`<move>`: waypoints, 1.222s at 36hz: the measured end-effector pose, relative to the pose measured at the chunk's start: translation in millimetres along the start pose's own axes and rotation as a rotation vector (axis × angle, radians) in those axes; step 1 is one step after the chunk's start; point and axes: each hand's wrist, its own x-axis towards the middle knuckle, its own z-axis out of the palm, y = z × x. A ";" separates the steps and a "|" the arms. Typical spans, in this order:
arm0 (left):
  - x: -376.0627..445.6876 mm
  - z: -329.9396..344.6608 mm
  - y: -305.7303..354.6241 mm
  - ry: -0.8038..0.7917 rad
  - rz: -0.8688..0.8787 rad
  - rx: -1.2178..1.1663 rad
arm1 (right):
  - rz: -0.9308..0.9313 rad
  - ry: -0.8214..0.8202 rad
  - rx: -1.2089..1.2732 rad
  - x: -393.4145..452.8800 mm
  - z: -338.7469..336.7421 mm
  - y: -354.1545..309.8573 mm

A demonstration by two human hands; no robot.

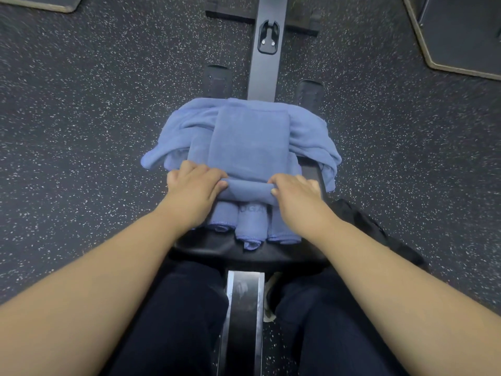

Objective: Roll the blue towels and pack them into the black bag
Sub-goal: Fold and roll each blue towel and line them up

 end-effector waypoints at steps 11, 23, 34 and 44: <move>1.8 -0.7 1.9 0.139 -0.077 0.006 | 0.098 0.044 -0.100 -0.5 0.7 -11.0; 1.3 5.0 6.4 0.201 0.159 -0.042 | -0.017 0.226 0.092 4.6 5.0 -20.6; 4.3 13.2 1.6 0.186 0.165 0.030 | -0.016 0.389 0.005 9.0 21.1 -18.0; 9.2 15.6 0.4 0.267 0.170 0.031 | -0.082 0.450 -0.064 14.9 25.0 -10.4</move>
